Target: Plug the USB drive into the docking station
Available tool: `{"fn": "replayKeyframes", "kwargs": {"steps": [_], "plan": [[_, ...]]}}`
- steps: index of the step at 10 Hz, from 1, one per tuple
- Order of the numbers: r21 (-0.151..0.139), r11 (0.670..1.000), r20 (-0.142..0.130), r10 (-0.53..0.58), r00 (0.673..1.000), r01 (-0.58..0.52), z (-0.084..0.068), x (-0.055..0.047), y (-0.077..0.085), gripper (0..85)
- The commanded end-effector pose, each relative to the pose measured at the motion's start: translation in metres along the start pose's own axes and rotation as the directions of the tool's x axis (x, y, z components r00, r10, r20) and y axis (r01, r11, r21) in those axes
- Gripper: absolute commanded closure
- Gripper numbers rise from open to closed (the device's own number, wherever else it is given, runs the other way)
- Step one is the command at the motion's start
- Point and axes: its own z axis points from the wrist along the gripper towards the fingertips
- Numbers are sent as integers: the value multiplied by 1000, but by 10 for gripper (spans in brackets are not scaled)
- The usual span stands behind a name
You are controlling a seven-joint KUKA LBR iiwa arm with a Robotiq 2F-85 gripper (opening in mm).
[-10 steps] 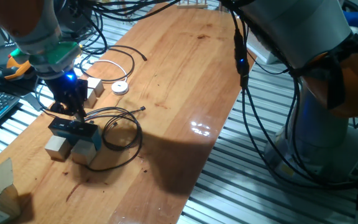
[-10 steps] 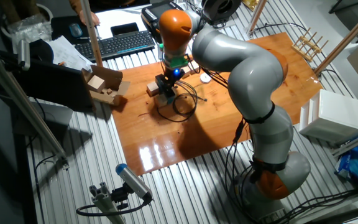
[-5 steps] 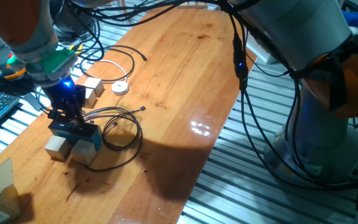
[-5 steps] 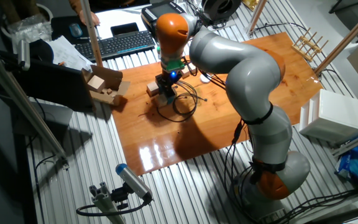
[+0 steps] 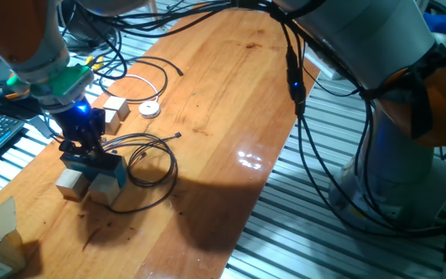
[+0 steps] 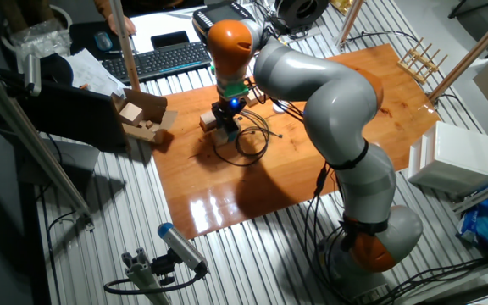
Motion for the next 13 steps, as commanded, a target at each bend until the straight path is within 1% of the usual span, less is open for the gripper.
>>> {"fn": "replayKeyframes", "kwargs": {"steps": [1,2,3,10,13], "plan": [[4,1000,-3,-2,1000,2,0,0,0,850],[8,1000,-11,-7,1000,7,0,-1,0,850],[10,1000,-13,-11,1000,12,-1,-2,-1,850],[9,1000,-16,-19,1000,19,1,-4,-2,850],[8,1000,-22,-24,999,24,2,-4,-2,850]]}}
